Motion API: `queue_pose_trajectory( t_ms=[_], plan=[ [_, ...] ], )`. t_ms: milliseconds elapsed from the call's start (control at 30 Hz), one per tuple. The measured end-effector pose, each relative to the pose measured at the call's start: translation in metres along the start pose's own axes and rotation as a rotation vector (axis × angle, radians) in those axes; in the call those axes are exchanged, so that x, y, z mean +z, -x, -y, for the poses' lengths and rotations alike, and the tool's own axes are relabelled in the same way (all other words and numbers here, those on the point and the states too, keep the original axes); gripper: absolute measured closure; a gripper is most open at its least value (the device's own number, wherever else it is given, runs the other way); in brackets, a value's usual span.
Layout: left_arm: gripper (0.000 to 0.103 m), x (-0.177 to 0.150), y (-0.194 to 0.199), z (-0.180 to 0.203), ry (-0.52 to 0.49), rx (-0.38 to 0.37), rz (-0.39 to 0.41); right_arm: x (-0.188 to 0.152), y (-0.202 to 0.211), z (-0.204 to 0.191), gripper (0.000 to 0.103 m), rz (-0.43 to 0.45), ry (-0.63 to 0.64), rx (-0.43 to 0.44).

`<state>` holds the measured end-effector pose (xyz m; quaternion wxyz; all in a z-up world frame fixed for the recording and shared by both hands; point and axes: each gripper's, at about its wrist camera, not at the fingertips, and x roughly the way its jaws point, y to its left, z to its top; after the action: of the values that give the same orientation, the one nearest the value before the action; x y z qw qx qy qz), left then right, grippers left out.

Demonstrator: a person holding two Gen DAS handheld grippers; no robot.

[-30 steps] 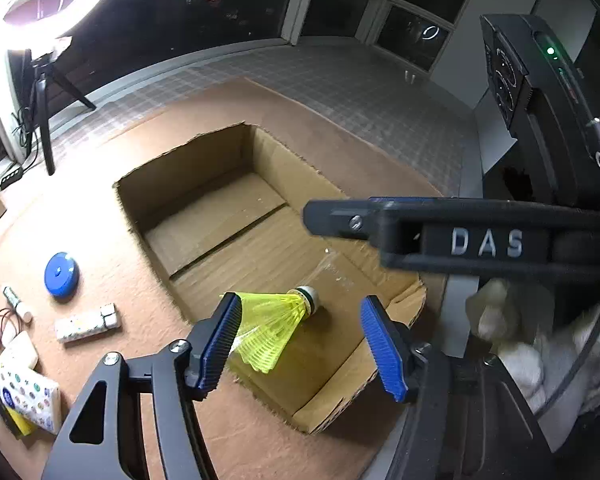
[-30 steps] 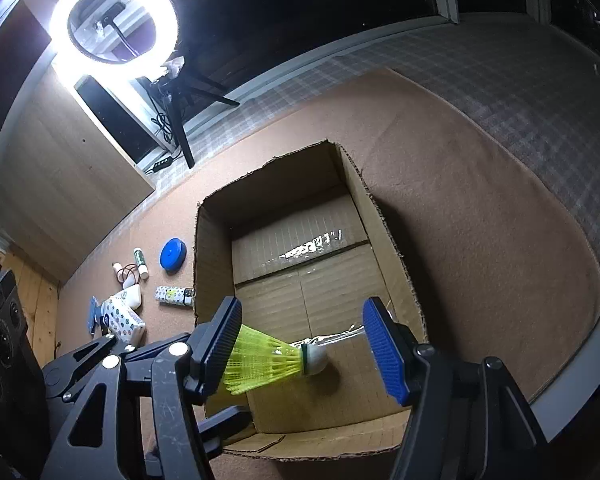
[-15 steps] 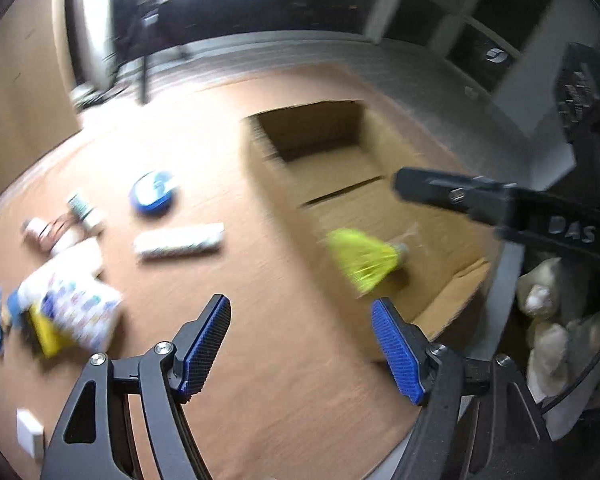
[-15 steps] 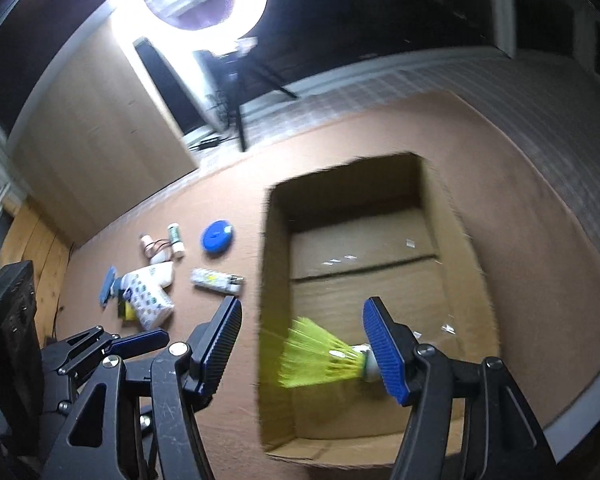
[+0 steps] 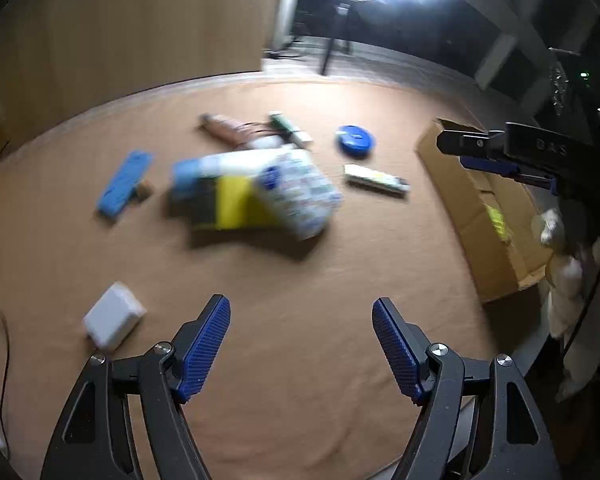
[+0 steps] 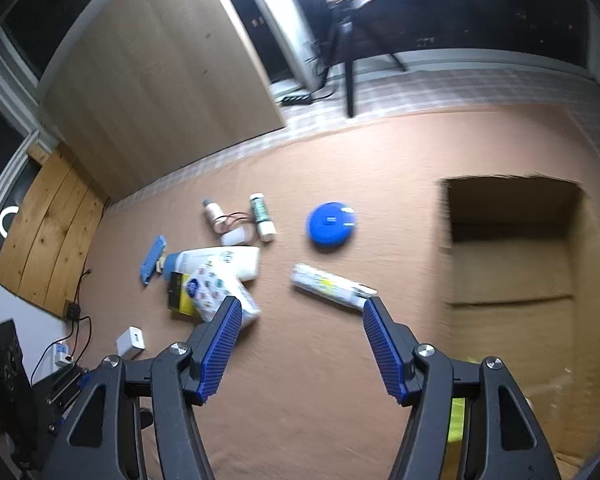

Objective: Organize objects
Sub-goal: 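Move the right tool to the dotted tissue pack and grasp it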

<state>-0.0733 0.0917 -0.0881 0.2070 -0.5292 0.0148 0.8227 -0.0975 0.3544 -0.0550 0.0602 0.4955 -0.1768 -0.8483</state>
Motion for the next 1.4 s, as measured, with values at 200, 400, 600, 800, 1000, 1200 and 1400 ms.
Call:
queue_pose_trajectory(
  t_ms=[200,400,600,800,1000,1200,1400],
  plan=[
    [0.026,-0.021,0.015,-0.047,0.096,0.042,0.009,0.02,-0.043,-0.043,0.044,-0.07,0.042,0.035],
    [0.026,-0.039,0.025,-0.066,0.139,0.058,0.013,0.036,-0.085,-0.076,0.054,-0.141,0.061,0.038],
    [0.026,-0.045,0.026,-0.074,0.16,0.061,0.013,0.044,-0.114,-0.089,0.062,-0.191,0.075,-0.005],
    [0.026,-0.047,0.025,-0.077,0.166,0.052,0.011,0.042,-0.13,-0.09,0.066,-0.237,0.068,-0.032],
    [0.026,-0.044,0.02,-0.073,0.153,0.041,0.006,0.028,-0.127,-0.077,0.067,-0.254,0.001,-0.012],
    [0.026,-0.041,0.01,-0.064,0.132,0.021,-0.01,-0.003,-0.116,-0.063,0.067,-0.271,-0.067,-0.005],
    [0.026,-0.037,-0.005,-0.051,0.093,-0.006,-0.033,-0.034,-0.099,-0.048,0.067,-0.269,-0.178,0.056]
  ],
)
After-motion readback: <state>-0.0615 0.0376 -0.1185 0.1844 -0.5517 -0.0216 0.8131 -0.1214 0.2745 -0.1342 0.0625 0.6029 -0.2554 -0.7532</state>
